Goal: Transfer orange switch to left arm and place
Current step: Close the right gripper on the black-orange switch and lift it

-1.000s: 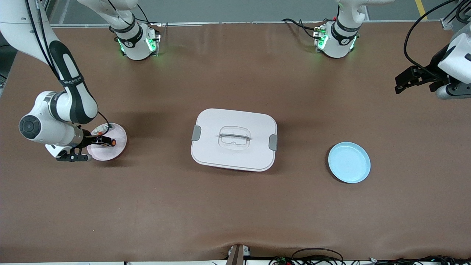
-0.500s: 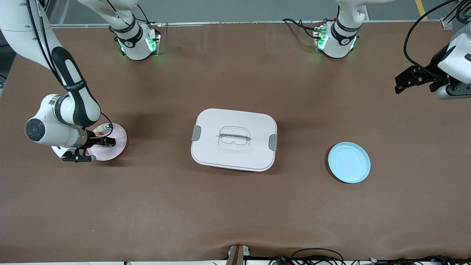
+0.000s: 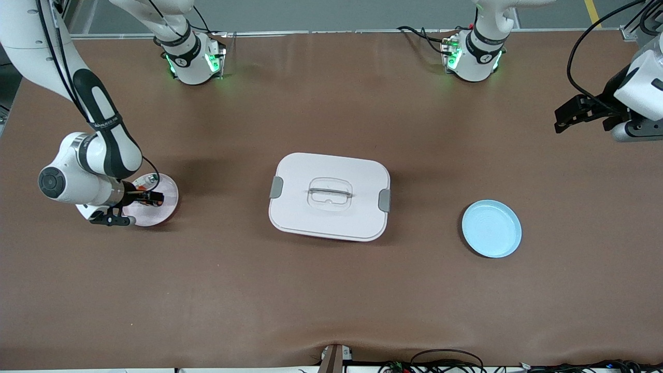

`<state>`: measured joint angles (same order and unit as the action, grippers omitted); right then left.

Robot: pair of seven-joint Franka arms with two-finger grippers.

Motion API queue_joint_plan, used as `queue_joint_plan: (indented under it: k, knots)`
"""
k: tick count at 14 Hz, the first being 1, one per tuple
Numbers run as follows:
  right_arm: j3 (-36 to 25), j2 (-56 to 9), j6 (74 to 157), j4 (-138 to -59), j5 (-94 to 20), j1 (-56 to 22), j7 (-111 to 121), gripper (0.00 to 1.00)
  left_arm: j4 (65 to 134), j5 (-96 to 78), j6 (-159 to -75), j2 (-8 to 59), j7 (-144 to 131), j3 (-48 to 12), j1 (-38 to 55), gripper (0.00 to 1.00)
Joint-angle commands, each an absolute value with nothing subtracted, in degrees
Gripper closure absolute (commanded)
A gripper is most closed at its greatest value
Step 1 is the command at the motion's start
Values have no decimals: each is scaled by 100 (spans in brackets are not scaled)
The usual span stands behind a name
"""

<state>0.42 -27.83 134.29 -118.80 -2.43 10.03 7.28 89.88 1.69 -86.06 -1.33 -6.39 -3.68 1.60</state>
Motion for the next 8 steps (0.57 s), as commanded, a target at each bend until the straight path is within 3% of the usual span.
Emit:
queue_joint_plan:
  k: [1,6,8]
  knots:
    - [105,-2804,13561,-11971,-360,1090,817,0,8868,281,-8604,-79,-624,-387,167,0]
    - [105,-2839,13632,-11988,-360,1055,817,0,8868,281,-8648,-62,-633,-387,176,0]
    - [105,-2839,13623,-11997,-360,1046,817,30,8877,281,-8640,-62,-624,-387,167,0]
